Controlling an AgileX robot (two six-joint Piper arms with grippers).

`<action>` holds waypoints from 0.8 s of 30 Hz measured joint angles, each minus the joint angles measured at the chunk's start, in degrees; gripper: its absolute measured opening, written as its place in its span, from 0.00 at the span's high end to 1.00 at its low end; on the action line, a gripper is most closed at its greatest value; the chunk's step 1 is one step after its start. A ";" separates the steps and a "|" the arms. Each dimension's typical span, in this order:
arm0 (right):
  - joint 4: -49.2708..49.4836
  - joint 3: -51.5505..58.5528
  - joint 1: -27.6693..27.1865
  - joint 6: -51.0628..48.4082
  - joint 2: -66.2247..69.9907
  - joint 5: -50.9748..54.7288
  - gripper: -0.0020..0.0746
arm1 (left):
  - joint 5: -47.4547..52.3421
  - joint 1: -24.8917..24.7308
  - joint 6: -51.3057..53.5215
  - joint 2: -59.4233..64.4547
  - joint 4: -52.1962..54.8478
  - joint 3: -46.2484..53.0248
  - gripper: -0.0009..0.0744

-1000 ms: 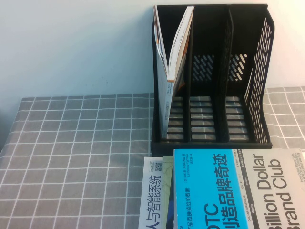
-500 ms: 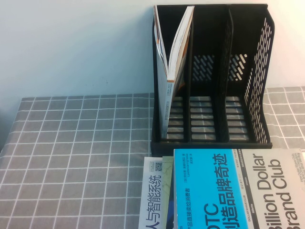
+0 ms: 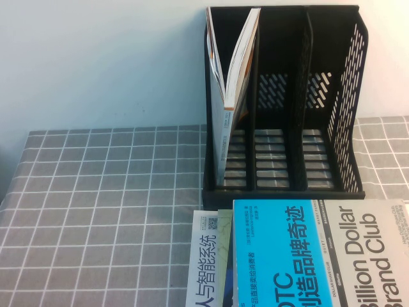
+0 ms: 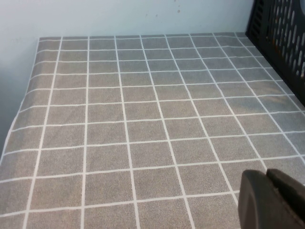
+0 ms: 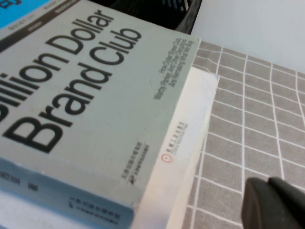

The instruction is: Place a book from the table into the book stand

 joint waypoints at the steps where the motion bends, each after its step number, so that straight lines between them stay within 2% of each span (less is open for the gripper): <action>1: 0.00 0.00 0.00 0.00 0.00 0.00 0.96 | 0.00 0.00 0.27 0.00 0.00 0.00 0.99; 12: 3.83 0.35 0.00 0.00 0.00 -7.76 0.96 | -3.97 0.00 2.32 0.00 -1.40 0.28 0.99; 24: 5.30 0.35 0.00 0.00 0.00 -22.74 0.96 | -14.27 0.00 2.58 0.00 -25.04 0.32 0.99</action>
